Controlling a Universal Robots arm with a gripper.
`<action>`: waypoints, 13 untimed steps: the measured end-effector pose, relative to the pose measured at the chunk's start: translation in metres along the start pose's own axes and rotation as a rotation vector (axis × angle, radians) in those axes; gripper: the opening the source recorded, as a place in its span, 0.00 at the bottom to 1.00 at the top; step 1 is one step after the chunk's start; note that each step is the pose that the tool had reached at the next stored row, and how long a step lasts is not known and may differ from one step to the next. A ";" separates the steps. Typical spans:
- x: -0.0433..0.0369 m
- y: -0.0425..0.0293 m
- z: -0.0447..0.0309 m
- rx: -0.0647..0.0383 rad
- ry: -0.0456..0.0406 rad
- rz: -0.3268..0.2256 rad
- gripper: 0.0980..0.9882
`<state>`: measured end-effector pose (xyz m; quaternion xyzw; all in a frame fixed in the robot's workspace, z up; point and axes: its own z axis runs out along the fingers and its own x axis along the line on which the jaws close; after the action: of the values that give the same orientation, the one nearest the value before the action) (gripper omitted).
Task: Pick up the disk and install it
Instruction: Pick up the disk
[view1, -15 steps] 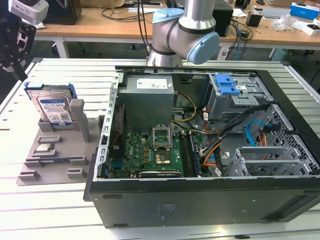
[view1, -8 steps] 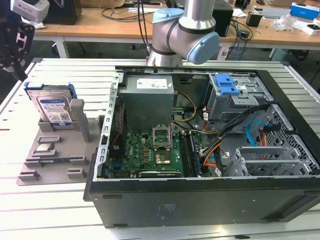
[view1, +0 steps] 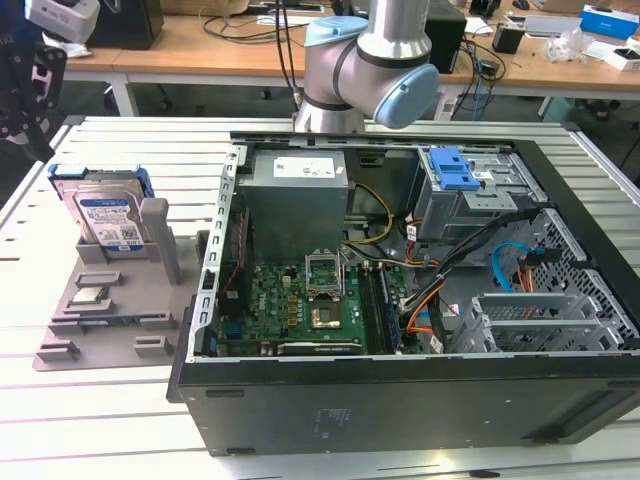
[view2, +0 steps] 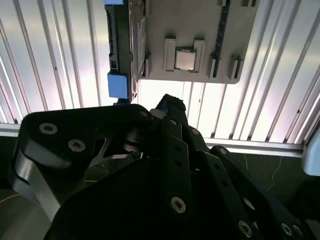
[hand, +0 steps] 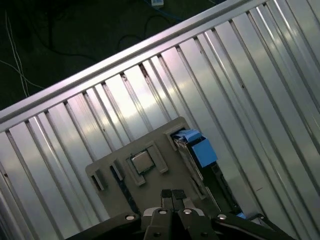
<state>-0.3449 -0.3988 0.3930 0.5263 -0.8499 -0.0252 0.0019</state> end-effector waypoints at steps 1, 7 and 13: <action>0.0000 0.0000 0.0000 0.000 0.0005 -0.012 0.00; 0.0000 0.0000 0.0000 -0.002 0.0034 -0.075 0.00; 0.0000 0.0000 0.0000 -0.003 0.0054 -0.120 0.00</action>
<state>-0.3449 -0.3989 0.3930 0.5762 -0.8169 -0.0251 0.0034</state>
